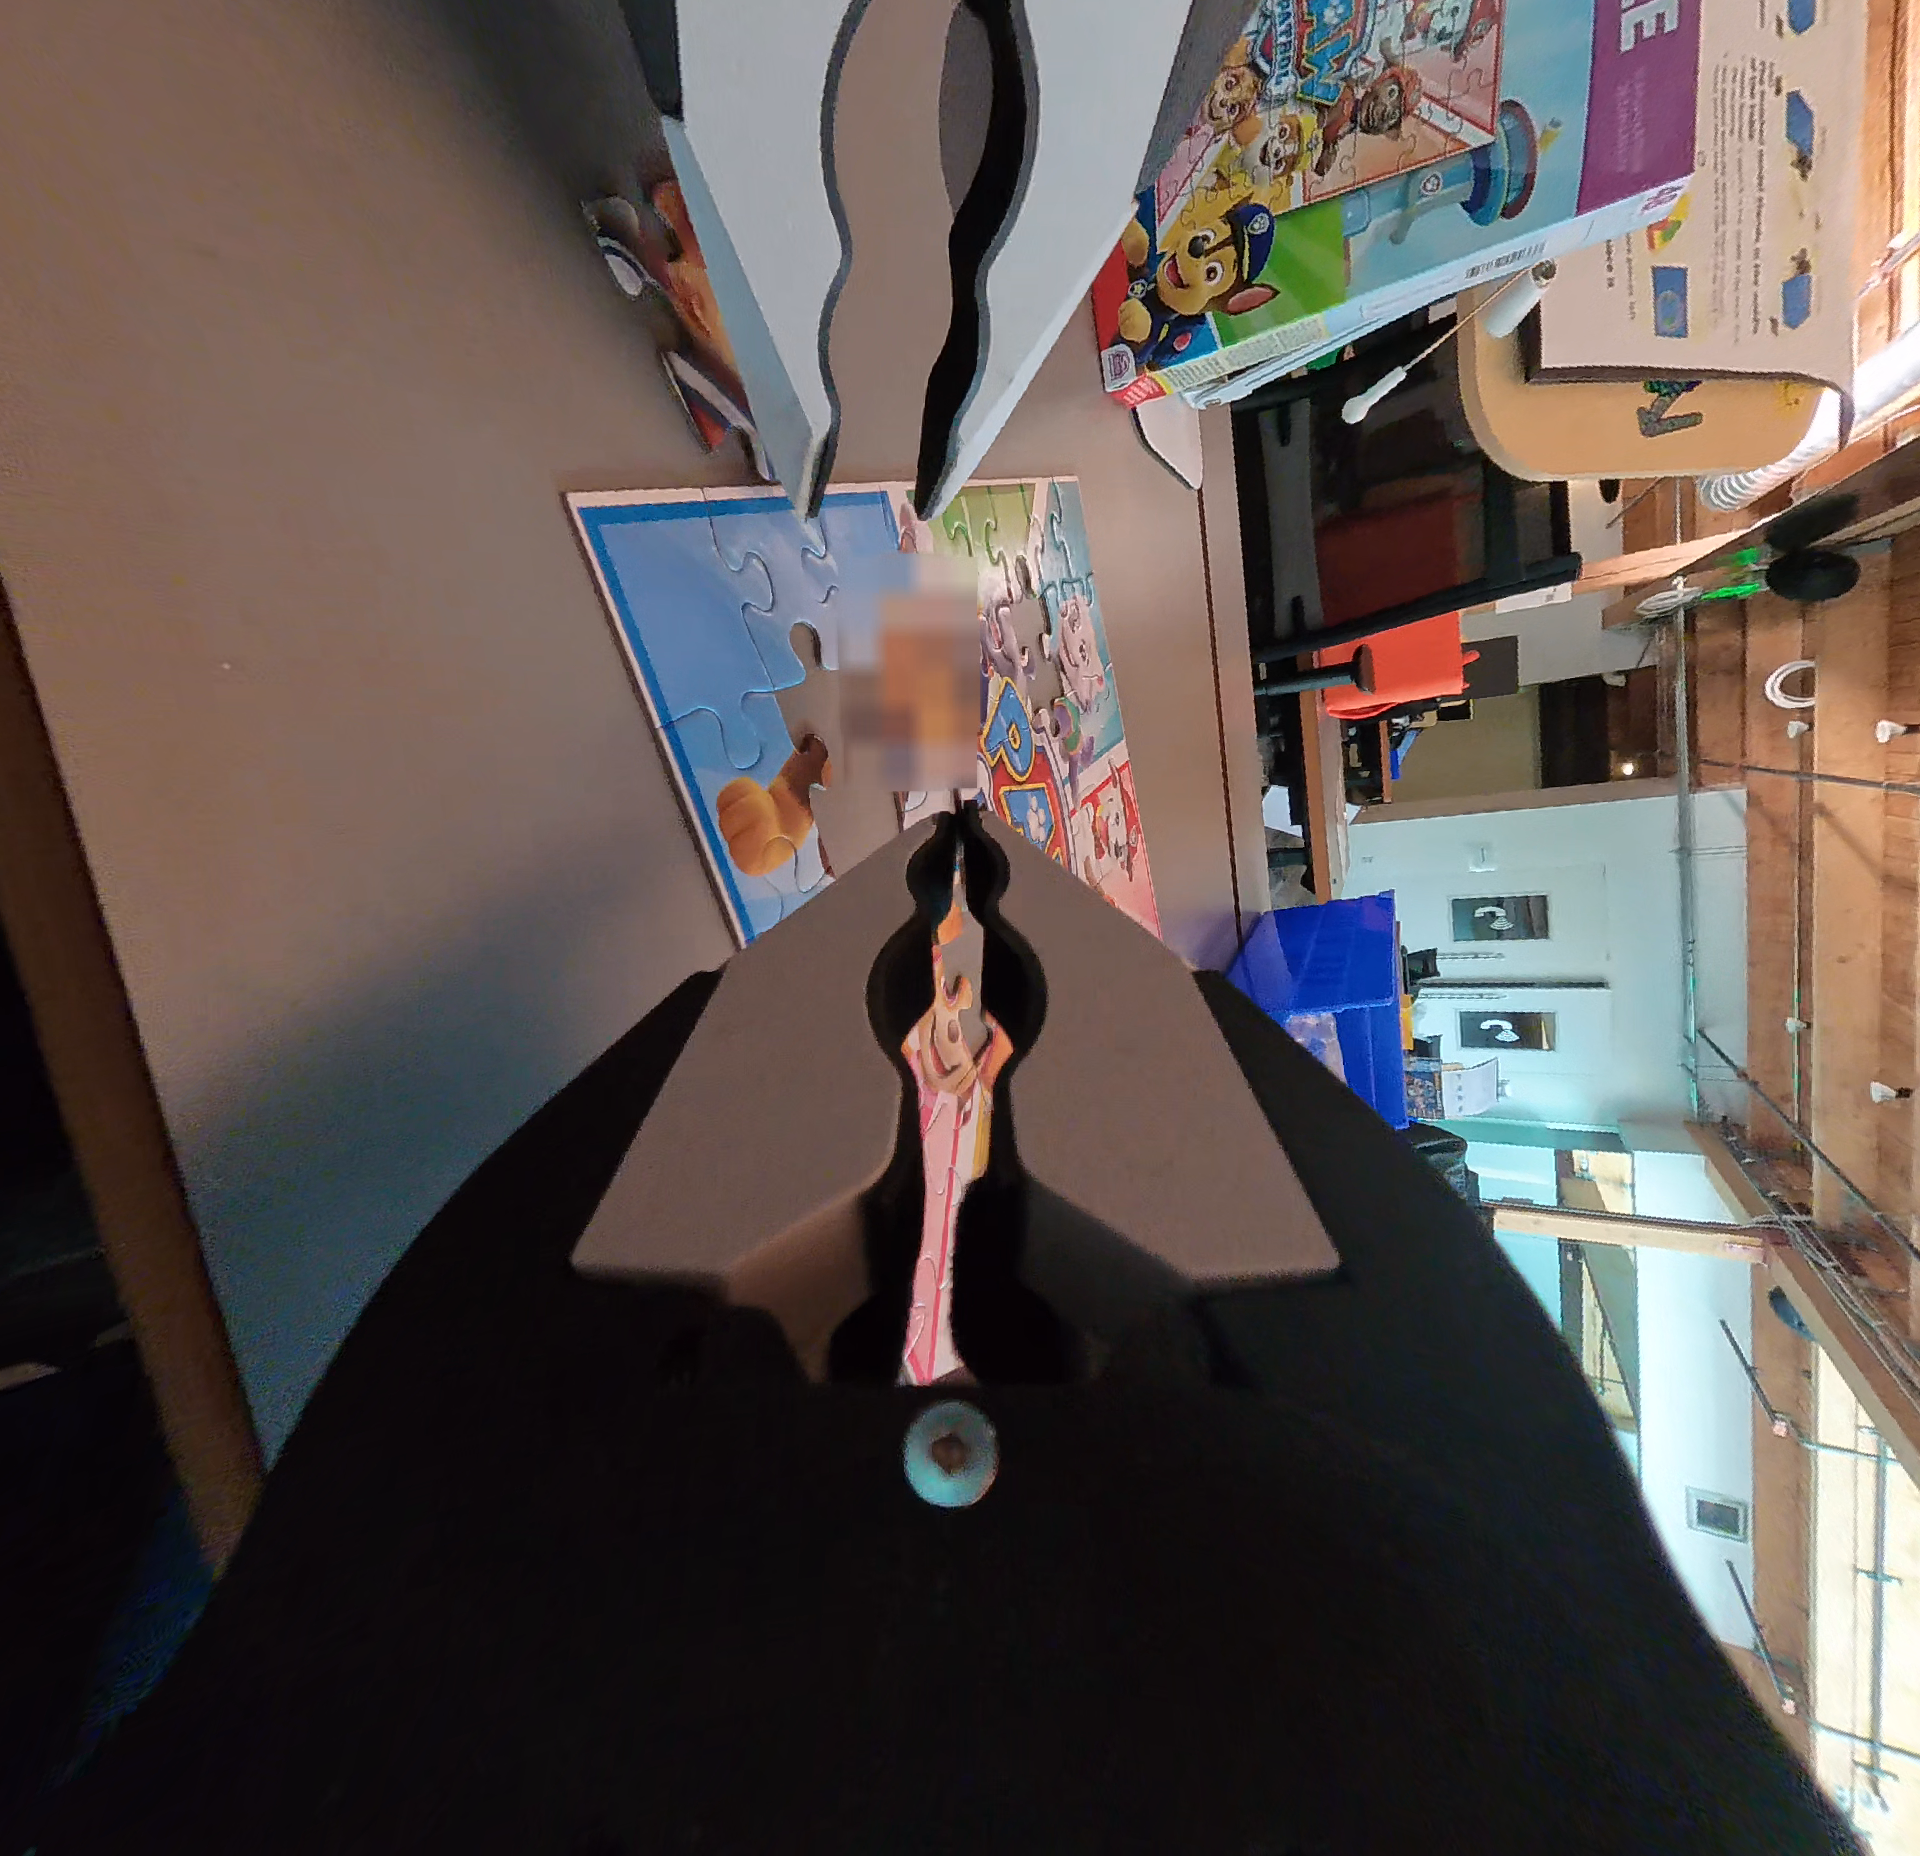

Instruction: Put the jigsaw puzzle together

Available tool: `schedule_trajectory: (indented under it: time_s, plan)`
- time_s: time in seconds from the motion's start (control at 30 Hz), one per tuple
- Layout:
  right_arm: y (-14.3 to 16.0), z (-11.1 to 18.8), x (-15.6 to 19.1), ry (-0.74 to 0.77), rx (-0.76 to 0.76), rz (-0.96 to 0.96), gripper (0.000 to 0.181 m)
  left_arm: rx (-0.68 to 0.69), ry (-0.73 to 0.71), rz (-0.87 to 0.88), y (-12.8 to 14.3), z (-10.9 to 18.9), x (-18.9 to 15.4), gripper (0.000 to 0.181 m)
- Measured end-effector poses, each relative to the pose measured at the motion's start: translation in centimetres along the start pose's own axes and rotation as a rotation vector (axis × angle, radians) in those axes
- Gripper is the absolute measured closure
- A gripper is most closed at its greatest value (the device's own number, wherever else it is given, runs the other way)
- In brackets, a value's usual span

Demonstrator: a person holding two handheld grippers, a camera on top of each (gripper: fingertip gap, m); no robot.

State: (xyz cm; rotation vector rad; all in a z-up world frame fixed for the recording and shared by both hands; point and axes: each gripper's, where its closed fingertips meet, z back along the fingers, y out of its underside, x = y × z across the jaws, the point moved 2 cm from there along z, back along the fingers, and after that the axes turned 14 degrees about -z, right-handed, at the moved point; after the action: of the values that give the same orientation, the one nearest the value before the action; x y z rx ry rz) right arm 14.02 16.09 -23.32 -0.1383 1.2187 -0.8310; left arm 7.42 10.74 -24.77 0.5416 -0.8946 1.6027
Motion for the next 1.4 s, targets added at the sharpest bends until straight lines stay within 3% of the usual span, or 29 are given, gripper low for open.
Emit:
schedule_trajectory:
  time_s: [0.3,0.5,0.87,1.03,1.4]
  plan:
    - [0.2,-2.2,-2.6,0.048,-0.046,0.075,0.181,0.033,0.005,0.123,2.3,-0.5,2.3,0.157]
    - [-1.1,-3.0,-3.1,0.132,-0.102,0.179,0.181,-0.158,0.012,0.256,1.7,-0.3,3.7,0.153]
    - [-1.3,-2.9,-2.9,0.136,-0.134,0.207,0.181,-0.172,-0.101,0.139,0.9,0.1,4.9,0.163]
    - [-1.4,-3.0,-3.0,0.122,-0.136,0.197,0.181,-0.158,-0.106,0.076,0.5,-0.5,4.5,0.177]
    - [-1.4,-3.5,-4.7,0.049,-0.158,0.025,0.174,-0.068,-0.223,-0.065,1.2,-0.9,6.0,0.181]
